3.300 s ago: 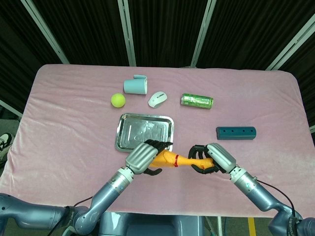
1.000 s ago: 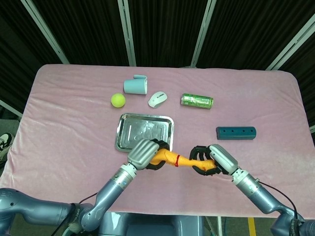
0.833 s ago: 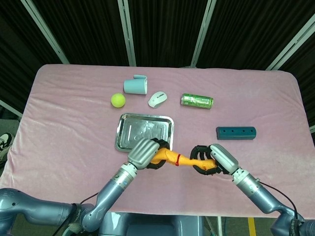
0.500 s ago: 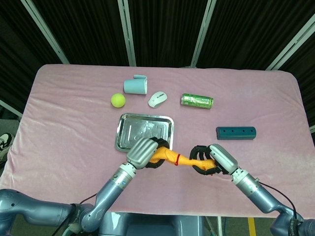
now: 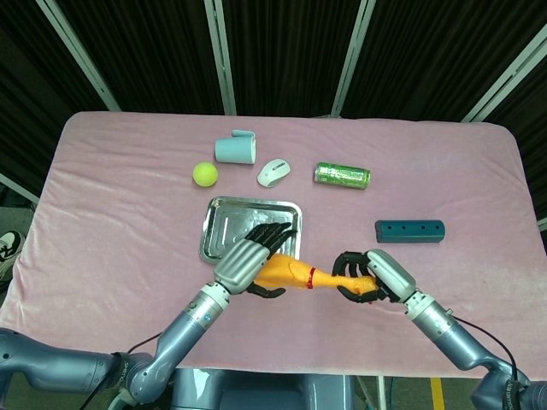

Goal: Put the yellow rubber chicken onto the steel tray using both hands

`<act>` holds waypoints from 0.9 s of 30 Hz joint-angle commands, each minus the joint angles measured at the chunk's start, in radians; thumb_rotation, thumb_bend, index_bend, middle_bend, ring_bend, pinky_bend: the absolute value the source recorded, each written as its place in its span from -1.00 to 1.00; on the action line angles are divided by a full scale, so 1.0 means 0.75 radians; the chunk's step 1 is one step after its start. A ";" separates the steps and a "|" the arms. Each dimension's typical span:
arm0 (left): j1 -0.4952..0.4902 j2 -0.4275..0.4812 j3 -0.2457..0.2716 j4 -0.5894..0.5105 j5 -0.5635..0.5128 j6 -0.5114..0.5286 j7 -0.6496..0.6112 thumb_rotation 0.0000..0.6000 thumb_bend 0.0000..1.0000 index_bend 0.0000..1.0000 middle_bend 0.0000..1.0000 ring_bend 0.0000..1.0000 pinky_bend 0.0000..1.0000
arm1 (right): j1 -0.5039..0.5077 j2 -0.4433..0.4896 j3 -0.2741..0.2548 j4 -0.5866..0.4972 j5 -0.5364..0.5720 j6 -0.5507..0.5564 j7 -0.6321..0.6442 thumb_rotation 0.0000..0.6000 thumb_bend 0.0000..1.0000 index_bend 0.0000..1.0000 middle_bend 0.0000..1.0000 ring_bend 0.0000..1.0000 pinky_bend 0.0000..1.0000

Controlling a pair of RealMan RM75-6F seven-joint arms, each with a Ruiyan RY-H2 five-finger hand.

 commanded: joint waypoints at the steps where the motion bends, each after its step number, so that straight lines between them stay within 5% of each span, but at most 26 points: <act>1: 0.011 0.019 0.002 -0.017 0.013 0.009 -0.016 0.78 -0.70 -0.96 -1.00 -1.00 -0.88 | -0.001 0.000 0.000 0.006 0.001 0.001 0.005 1.00 0.87 0.71 0.32 0.33 0.76; 14: 0.166 0.308 0.098 -0.232 0.204 0.144 -0.070 0.81 -0.70 -0.96 -1.00 -1.00 -0.88 | 0.020 -0.026 0.040 0.070 0.065 -0.031 0.088 1.00 0.91 0.71 0.32 0.33 0.76; 27: 0.426 0.609 0.267 -0.280 0.448 0.342 -0.312 0.82 -0.70 -0.91 -1.00 -1.00 -0.88 | 0.138 -0.158 0.183 0.127 0.242 -0.204 0.098 1.00 0.95 0.71 0.32 0.33 0.76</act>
